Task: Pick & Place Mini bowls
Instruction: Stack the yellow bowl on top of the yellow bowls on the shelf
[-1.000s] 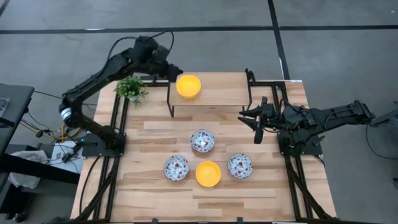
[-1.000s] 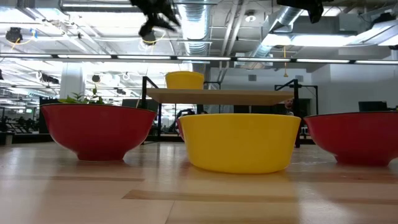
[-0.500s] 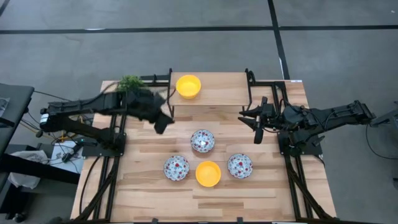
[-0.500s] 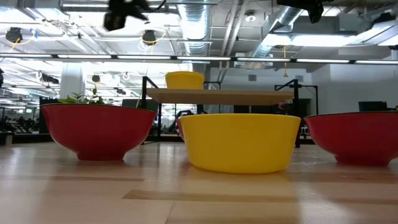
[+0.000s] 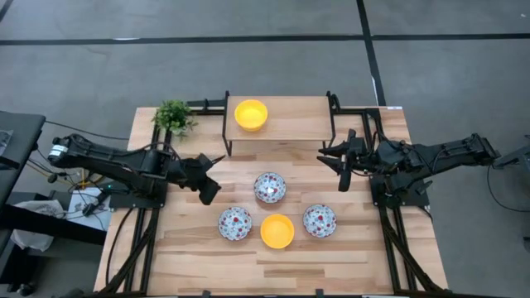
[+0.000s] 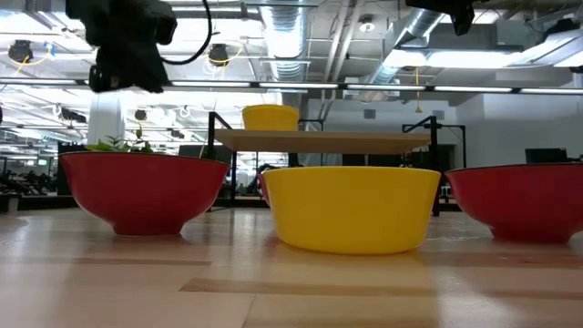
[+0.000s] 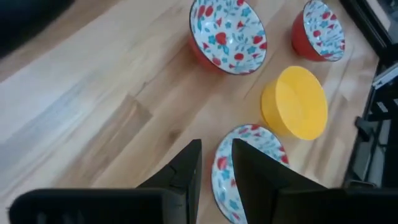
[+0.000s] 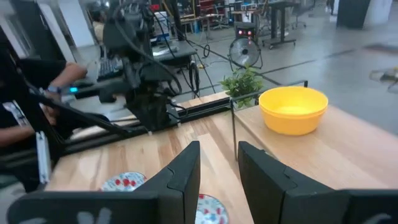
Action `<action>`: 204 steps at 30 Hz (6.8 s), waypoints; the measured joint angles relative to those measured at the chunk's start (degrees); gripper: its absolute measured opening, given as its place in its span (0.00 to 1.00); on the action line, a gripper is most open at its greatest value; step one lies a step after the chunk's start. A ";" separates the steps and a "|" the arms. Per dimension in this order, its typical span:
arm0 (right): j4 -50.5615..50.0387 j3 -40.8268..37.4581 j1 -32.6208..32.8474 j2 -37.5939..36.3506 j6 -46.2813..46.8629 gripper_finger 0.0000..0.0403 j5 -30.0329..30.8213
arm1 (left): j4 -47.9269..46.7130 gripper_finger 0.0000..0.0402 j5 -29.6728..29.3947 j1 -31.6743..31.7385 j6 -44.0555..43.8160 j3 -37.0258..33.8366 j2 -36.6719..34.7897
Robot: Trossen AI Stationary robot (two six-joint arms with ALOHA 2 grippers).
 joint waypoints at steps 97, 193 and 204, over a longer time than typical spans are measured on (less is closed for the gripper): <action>-39.57 42.47 7.02 67.85 35.21 0.47 -25.59 | 23.52 0.22 -3.82 -0.55 14.86 -24.45 -23.82; -55.24 94.16 -14.81 71.48 -12.46 0.00 -4.75 | 57.07 0.35 -5.91 -0.51 17.69 -24.40 -23.06; -38.23 94.16 -10.01 71.48 -21.83 0.00 25.06 | 65.48 0.54 -19.21 -0.51 28.14 -24.40 -23.09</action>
